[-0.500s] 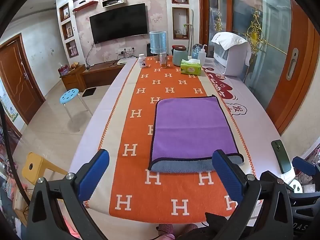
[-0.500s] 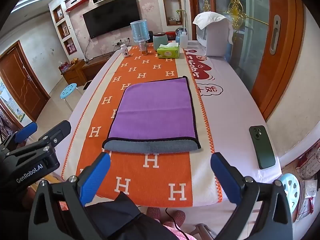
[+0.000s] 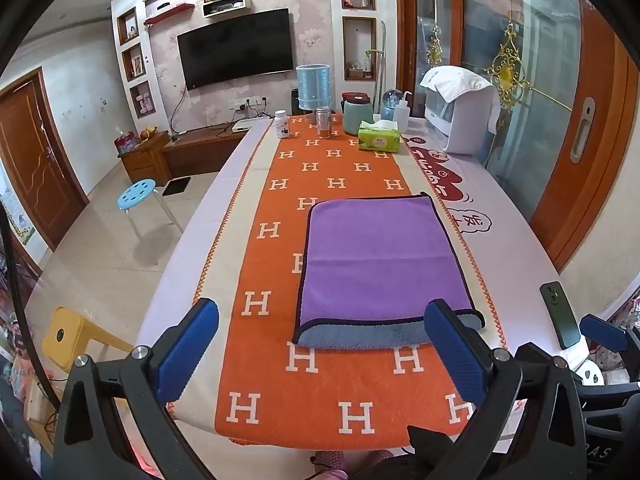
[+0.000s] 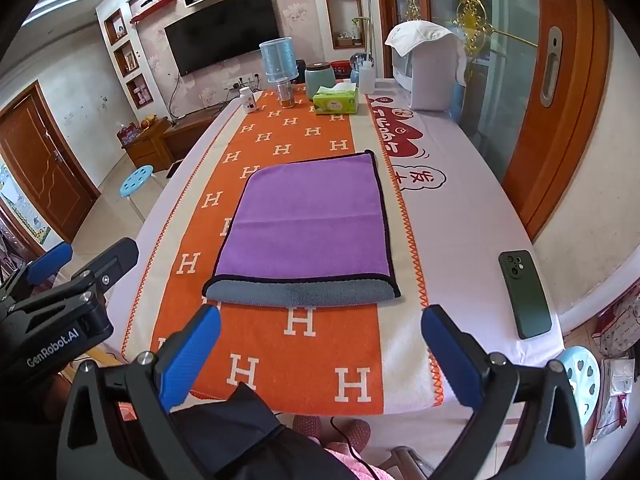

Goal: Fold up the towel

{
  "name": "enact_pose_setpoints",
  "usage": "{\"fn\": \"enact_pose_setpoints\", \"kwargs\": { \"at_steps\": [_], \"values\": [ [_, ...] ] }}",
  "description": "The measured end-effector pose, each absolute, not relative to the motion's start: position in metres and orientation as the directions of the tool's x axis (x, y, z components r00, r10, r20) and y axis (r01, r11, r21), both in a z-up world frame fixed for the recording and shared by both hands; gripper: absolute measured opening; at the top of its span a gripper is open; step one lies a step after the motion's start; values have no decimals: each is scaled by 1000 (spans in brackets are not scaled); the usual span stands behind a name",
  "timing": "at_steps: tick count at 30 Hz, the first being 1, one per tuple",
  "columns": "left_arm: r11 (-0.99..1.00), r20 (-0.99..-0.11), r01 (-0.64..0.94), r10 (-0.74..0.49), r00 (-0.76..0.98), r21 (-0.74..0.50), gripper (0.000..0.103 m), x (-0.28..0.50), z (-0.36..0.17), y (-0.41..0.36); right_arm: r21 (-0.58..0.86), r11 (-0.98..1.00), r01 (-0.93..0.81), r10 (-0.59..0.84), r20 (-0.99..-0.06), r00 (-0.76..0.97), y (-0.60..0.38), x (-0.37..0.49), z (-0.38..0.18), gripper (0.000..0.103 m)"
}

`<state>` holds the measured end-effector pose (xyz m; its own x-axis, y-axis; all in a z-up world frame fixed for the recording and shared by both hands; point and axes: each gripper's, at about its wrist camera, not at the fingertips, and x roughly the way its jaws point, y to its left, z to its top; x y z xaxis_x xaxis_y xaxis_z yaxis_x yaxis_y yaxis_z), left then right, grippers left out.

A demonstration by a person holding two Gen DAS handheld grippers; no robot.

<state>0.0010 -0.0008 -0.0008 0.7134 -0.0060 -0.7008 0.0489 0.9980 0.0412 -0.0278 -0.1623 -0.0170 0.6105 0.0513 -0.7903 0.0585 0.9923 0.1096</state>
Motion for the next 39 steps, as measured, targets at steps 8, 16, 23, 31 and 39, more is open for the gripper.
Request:
{"fn": "enact_pose_setpoints", "kwargs": {
  "at_steps": [8,16,23,31,39],
  "values": [
    [998,-697,46,-5,717,41,102,2,-1,0,108,993,57,51,-791,609,-165,-27,-21,101],
    [998,-696,45,-9,718,33,102,2,3,-3,110,993,52,56,-790,610,-163,-28,-24,101],
    [999,-700,35,-4,714,30,102,-1,2,-2,115,993,21,79,-791,607,-175,-23,-22,101],
    [1000,-719,-1,10,695,13,102,-5,-6,-9,114,993,-14,100,-799,593,-181,-22,-26,101],
    [999,-744,-33,18,668,-6,102,-13,-17,-15,124,991,-54,133,-806,577,-190,-25,-30,101]
  ]
}}
